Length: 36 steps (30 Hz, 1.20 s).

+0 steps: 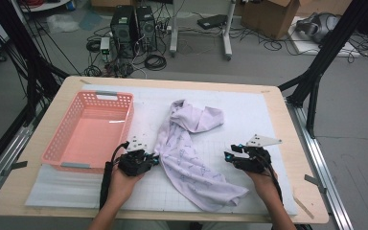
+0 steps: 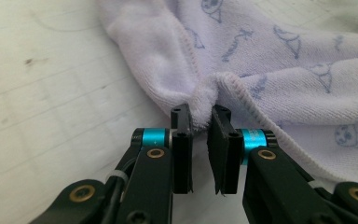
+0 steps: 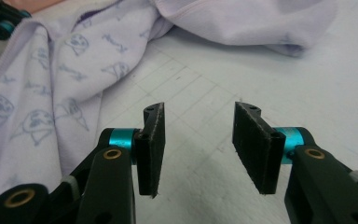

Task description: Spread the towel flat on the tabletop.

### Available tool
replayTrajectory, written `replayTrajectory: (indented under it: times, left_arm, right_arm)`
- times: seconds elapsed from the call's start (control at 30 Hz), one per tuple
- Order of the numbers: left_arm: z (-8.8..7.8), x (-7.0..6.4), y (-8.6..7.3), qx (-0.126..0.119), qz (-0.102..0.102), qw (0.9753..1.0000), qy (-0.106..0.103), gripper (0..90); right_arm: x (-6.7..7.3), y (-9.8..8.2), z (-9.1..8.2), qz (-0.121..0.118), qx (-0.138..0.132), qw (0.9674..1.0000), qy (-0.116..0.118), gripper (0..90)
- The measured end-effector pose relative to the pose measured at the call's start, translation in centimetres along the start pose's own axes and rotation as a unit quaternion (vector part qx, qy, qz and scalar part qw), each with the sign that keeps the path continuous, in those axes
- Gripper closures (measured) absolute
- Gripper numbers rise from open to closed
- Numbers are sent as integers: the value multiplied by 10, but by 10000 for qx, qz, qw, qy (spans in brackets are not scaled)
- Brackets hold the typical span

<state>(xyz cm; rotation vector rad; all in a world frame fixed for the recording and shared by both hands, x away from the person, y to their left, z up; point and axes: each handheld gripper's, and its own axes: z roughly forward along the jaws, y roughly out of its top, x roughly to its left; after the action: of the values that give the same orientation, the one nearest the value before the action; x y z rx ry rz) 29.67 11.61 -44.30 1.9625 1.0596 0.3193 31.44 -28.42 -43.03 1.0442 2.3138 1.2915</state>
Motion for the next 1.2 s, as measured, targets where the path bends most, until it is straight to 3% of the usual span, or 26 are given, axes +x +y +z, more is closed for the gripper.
replayTrajectory:
  times: [0.13, 0.27, 0.33, 0.37, 0.47, 0.6, 0.77, 0.83, 0.9, 0.93, 1.0, 1.07, 1.2]
  left_arm:
    - [-5, 2, -4, -72, -36, 9999, 116, 796]
    - [-9, 2, -4, -165, -9, 9995, 254, 797]
    - [-9, 1, -4, -151, 4, 9995, 293, 797]
    - [-8, 1, -4, -168, -23, 9994, 306, 797]
    - [-5, 1, -6, -135, -22, 9994, 307, 796]
    - [0, -3, -7, -158, 29, 9995, 276, 795]
    - [5, -7, -7, -139, 51, 9996, 253, 786]
    - [6, -7, -7, -120, 54, 9995, 270, 767]
    - [6, -8, -7, -103, -16, 9996, 258, 703]
    - [5, -7, -7, -93, -12, 9996, 257, 690]
    - [5, -8, -8, -83, 5, 9997, 251, 717]
    - [6, -9, -7, -49, 101, 9995, 299, 786]
    - [13, -11, -1, -22, 175, 9993, 336, 814]
  right_arm:
    - [10, 7, 24, -113, 332, 9993, 145, 579]
    - [29, 13, 52, -348, 649, 9963, 441, 601]
    - [40, 16, 62, -437, 714, 9945, 635, 574]
    - [46, 17, 66, -528, 711, 9941, 624, 571]
    - [58, 22, 75, -486, 720, 9912, 995, 535]
    - [75, 26, 84, -696, 784, 9901, 937, 479]
    - [98, 34, 88, -1255, 915, 9840, 871, 750]
    - [101, 36, 89, -1261, 977, 9825, 962, 849]
    - [99, 37, 89, -1221, 1018, 9820, 1020, 874]
    - [98, 37, 88, -1231, 1019, 9822, 987, 877]
    - [96, 38, 83, -1399, 1027, 9831, 589, 877]
    - [83, 40, 74, -1226, 984, 9871, 309, 877]
    - [43, 36, 47, -907, 926, 9907, -424, 877]
